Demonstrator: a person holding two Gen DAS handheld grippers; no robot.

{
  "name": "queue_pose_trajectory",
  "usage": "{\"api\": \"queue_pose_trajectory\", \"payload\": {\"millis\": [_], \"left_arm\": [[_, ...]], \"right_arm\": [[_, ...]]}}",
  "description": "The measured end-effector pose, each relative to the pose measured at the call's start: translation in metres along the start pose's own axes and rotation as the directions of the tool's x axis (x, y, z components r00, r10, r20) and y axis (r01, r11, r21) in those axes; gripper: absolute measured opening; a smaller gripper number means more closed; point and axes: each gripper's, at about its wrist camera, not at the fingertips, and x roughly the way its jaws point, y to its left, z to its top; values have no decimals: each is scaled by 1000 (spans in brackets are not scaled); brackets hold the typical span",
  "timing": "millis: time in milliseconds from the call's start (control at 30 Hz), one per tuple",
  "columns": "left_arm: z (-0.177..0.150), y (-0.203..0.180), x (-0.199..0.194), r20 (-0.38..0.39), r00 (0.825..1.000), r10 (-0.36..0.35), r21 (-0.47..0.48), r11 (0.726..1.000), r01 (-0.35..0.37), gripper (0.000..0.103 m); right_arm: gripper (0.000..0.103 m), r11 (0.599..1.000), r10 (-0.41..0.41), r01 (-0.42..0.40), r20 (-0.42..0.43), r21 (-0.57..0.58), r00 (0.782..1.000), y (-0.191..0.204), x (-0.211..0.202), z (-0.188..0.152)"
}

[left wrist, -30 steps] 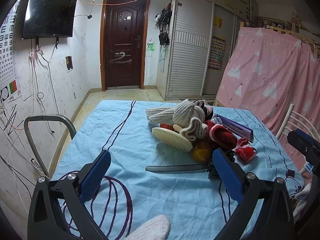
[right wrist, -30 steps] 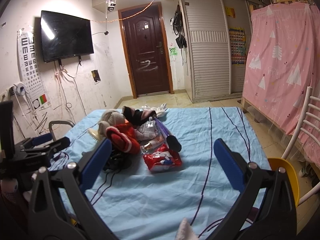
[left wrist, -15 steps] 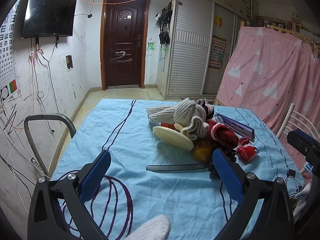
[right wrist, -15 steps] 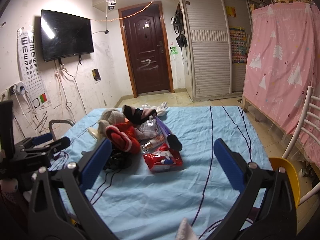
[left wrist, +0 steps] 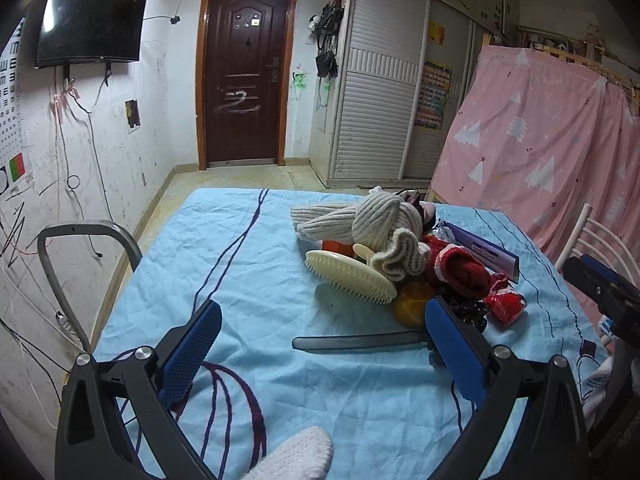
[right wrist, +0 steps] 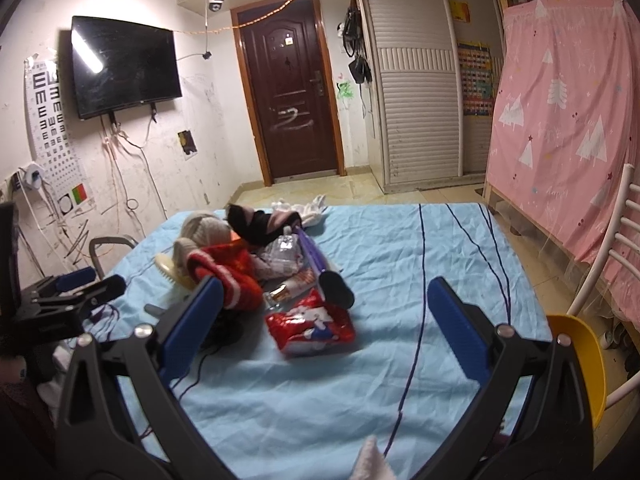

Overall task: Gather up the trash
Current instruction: 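Grasp the cream hair brush with the left tool while the right tool grasps the red snack bag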

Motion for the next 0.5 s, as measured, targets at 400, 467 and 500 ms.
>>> {"api": "queue_pose_trajectory", "payload": {"millis": [400, 467, 500], "left_arm": [[23, 0, 45, -106, 988, -109, -109, 989, 98, 93], [28, 10, 54, -135, 982, -135, -180, 978, 110, 92], [30, 16, 58, -149, 977, -153, -216, 969, 119, 92]], "right_arm": [[98, 996, 90, -89, -117, 18, 989, -4, 31, -2], [98, 995, 101, -96, -154, 42, 983, -9, 36, -3], [98, 993, 112, -104, -177, 54, 978, -11, 40, -3]]}}
